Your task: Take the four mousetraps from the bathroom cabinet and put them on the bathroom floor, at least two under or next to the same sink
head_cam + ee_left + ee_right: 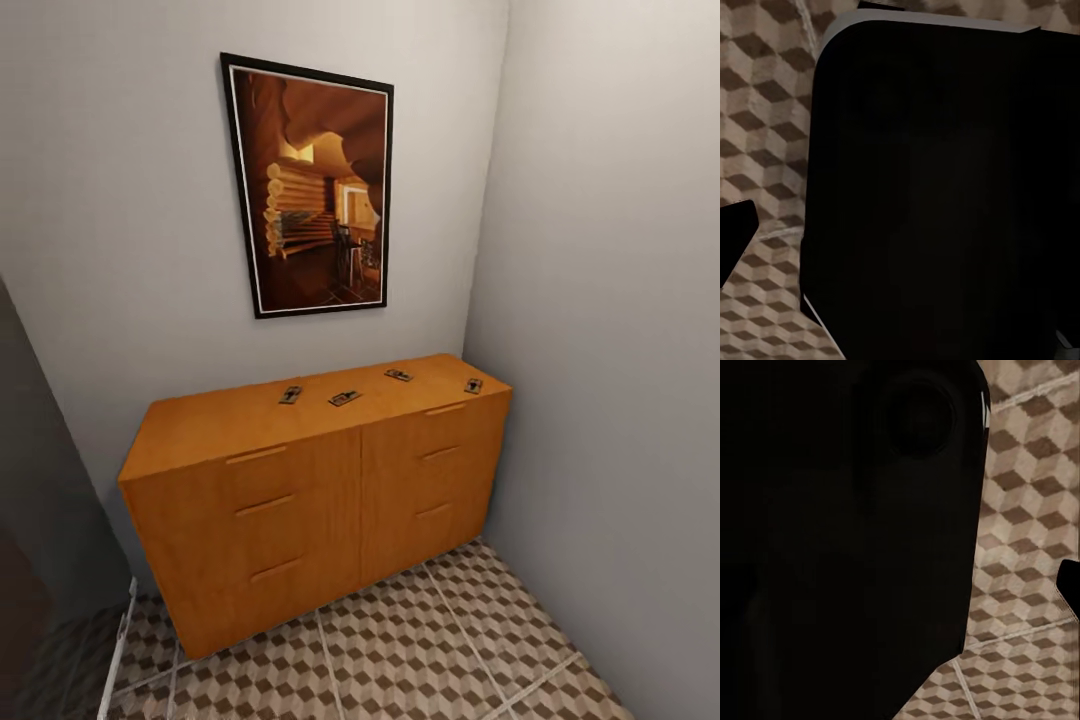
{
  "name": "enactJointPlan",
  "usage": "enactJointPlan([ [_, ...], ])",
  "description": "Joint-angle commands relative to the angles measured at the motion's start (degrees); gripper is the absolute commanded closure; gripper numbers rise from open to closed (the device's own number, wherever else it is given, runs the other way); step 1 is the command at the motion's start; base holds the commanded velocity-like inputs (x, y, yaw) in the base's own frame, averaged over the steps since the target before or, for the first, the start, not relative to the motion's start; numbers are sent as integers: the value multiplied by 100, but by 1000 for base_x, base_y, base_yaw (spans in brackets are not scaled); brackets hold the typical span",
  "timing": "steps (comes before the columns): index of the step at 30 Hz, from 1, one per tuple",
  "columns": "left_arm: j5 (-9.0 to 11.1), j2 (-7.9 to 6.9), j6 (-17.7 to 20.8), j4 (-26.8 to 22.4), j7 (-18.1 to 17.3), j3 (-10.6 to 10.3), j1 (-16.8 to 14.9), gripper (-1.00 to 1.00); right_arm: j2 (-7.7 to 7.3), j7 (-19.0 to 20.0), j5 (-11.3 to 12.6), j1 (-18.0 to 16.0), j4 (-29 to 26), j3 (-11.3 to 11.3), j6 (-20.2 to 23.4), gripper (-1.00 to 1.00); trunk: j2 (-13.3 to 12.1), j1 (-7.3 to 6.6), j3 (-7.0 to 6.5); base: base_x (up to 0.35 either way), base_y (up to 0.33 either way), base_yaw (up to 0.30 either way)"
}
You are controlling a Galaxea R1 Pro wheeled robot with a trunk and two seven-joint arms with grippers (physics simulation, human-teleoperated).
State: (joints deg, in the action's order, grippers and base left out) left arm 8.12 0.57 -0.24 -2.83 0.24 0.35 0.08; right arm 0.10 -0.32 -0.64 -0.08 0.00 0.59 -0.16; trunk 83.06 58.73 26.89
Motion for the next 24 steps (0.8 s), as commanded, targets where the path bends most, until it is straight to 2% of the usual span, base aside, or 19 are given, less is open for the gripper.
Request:
enactJointPlan([
  [1, 46, 2, -3, -6, 3, 0, 1, -100, 0, -3, -7, -1, 0, 5, -2, -100, 2, 0, 4, 5, 0, 256],
  [6, 42, 4, -3, -7, 3, 0, 1, -100, 0, -2, -3, -1, 0, 3, -3, -100, 2, 0, 4, 2, 0, 140],
  [13, 41, 5, 3, -7, 3, 0, 1, -100, 0, -2, -6, -1, 0, 2, -7, -100, 2, 0, 4, 27, -16, 28],
  [24, 42, 8, 3, -7, 3, 0, 1, -100, -1, 1, -7, -1, 0, 2, -10, -100, 2, 0, 4, 186, -157, 2],
])
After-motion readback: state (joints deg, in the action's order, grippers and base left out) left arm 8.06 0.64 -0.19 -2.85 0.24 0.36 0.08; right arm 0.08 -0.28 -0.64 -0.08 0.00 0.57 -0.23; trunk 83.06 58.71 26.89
